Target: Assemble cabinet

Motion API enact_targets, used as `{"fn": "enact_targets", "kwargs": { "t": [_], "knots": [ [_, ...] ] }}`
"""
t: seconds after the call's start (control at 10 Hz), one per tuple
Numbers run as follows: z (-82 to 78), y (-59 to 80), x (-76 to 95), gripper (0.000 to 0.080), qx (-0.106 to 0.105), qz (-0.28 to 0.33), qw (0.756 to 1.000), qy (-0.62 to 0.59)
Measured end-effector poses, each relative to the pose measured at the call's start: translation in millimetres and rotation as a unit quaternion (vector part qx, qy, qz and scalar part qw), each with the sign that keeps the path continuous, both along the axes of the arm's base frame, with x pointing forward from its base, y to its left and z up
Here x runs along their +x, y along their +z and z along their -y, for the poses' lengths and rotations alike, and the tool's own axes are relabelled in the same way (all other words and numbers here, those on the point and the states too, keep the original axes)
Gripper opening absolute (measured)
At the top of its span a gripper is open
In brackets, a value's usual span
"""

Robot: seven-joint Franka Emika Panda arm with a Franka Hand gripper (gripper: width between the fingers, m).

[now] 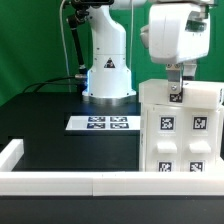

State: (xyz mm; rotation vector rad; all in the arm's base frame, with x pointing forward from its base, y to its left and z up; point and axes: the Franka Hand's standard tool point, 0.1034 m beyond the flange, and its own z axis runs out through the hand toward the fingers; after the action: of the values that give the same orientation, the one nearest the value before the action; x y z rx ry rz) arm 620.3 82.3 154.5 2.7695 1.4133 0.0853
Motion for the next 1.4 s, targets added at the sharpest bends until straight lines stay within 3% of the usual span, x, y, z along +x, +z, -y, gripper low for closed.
{"fn": "enact_targets", "kwargs": {
  "t": [0.3,0.8,1.2,1.4],
  "knots": [
    [-0.2,0.6,0.0,0.0551,0.010,0.001,0.989,-0.150],
    [-0.7,0.6,0.0,0.0553,0.024,0.001,0.938,-0.347],
    [-1.3,0.5,-0.1,0.0553,0.031,0.001,0.886,-0.462],
    [-1.4,0.6,-1.2,0.0553,0.040,0.004,0.833,-0.552]
  ]
}}
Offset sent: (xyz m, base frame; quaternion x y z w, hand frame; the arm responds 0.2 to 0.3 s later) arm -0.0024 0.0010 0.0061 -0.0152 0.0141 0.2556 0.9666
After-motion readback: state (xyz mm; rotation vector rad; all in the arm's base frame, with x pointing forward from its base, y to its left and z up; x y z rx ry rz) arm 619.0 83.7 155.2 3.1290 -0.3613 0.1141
